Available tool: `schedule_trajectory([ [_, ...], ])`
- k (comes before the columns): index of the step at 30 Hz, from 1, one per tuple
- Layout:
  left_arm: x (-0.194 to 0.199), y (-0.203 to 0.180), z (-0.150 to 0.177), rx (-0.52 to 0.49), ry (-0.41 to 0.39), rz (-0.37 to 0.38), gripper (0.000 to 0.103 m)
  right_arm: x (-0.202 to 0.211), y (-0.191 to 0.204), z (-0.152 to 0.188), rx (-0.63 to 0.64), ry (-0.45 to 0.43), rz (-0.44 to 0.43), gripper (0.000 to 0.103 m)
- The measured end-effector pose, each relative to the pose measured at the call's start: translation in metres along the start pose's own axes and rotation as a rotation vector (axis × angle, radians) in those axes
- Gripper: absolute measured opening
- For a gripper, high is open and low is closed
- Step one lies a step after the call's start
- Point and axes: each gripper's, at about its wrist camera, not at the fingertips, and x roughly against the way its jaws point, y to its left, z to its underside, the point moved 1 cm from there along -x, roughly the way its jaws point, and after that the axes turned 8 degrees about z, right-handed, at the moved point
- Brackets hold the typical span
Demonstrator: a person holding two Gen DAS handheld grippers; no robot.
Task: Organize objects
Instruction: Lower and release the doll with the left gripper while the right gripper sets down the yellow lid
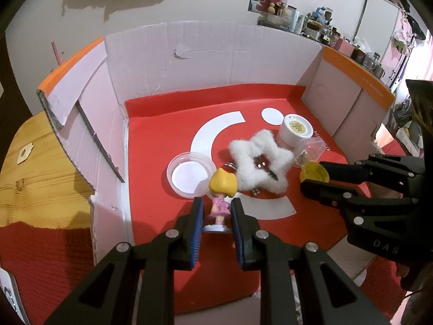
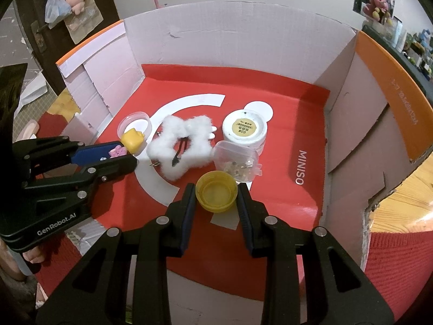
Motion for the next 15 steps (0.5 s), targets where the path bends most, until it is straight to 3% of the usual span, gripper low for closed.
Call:
schedule_trajectory([
  [7,-0.0003,-0.0033,0.0004,-0.002,0.001,0.010,0.034,0.0009,-0.0010,0.0011,-0.010,0.004,-0.014,0.029],
  [15,0.0009,-0.0049,0.0012,-0.003,-0.003,0.007,0.036,0.0027,-0.0010,0.0031,-0.016,0.003,-0.020,0.030],
])
